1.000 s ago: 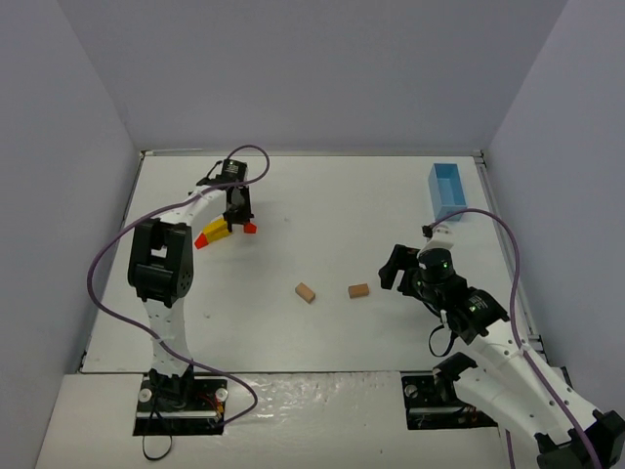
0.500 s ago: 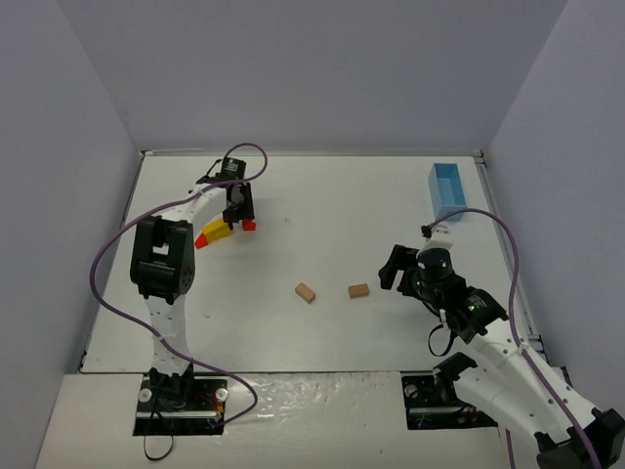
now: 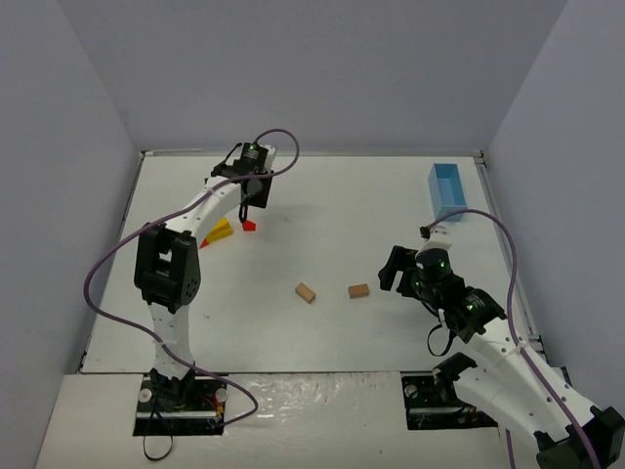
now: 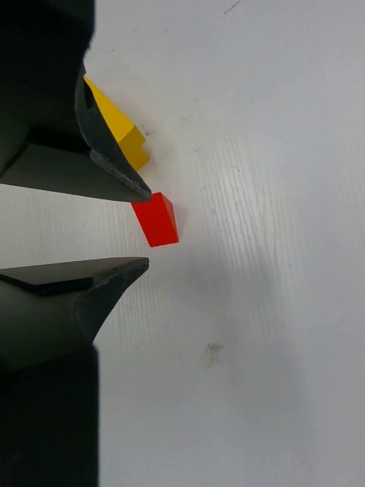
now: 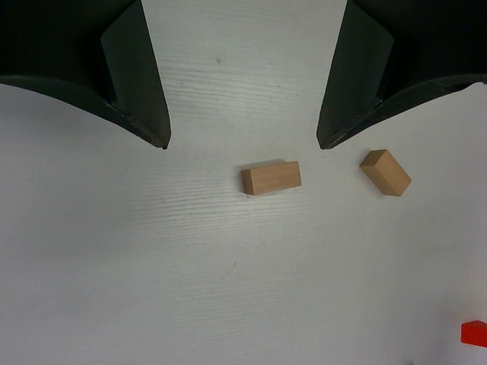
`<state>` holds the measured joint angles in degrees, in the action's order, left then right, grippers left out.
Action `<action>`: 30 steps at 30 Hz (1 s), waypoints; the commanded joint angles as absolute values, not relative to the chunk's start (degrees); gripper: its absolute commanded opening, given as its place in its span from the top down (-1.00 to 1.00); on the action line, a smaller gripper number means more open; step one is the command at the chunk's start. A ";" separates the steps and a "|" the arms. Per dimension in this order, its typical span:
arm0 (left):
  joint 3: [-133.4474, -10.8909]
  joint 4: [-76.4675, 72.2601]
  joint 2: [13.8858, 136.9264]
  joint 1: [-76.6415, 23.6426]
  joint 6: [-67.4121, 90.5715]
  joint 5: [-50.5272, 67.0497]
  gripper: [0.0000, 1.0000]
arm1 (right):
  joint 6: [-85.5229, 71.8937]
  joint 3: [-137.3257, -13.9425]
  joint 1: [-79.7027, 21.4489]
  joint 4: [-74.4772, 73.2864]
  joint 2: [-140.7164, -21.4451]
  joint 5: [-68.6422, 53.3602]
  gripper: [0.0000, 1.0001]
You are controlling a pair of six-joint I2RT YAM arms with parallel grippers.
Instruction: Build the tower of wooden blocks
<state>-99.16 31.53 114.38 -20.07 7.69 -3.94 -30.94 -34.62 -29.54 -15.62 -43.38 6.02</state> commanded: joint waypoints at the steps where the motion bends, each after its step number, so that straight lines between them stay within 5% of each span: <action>1: -101.16 34.01 116.32 -21.01 3.02 -5.16 0.44 | -30.47 -34.63 -29.36 -12.66 -43.69 7.30 -0.50; 30: -103.82 37.71 124.21 -23.64 -10.19 -13.08 0.34 | -30.17 -34.69 -29.36 -12.66 -44.80 6.83 -0.50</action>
